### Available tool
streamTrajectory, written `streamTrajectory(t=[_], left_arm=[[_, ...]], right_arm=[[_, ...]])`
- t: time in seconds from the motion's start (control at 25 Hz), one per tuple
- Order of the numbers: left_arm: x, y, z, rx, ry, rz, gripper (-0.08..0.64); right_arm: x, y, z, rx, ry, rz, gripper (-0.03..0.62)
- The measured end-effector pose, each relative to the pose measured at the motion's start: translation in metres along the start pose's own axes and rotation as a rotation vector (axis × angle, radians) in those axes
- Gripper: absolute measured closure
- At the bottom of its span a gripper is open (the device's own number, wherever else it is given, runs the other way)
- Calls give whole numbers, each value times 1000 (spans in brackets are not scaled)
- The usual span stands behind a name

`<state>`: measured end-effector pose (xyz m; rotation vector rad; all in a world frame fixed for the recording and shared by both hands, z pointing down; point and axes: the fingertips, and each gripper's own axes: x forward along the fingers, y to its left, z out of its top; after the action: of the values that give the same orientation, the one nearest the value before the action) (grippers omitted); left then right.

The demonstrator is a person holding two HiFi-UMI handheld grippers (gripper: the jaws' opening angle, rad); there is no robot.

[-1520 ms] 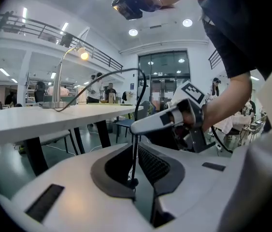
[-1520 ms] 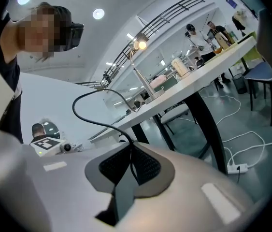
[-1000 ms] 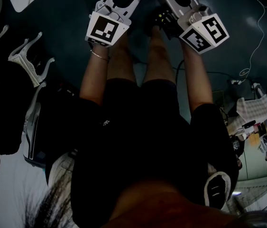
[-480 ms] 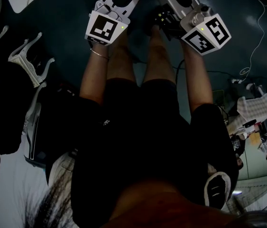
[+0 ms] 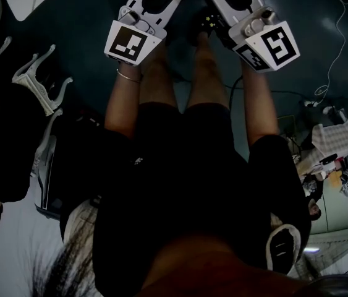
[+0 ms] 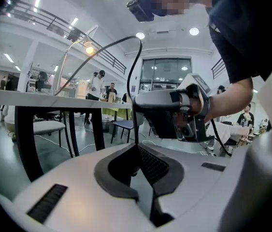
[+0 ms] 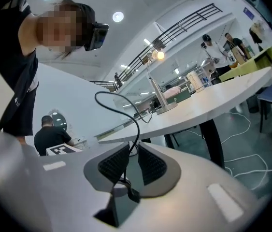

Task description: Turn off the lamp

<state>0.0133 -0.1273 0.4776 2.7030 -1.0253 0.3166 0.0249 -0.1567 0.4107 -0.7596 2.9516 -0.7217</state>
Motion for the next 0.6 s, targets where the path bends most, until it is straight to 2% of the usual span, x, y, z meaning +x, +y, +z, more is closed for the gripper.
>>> streamTrajectory(t=[0.28, 0.44, 0.6], left_arm=[[-8, 0, 15, -28, -36, -2, 546], [-12, -4, 21, -23, -39, -19, 546], [-17, -8, 29, -23, -44, -31, 546]], right_arm=[[-12, -10, -19, -26, 53, -44, 557], [-13, -16, -31, -2, 61, -41, 557], [-16, -24, -50, -63, 131, -43, 552]])
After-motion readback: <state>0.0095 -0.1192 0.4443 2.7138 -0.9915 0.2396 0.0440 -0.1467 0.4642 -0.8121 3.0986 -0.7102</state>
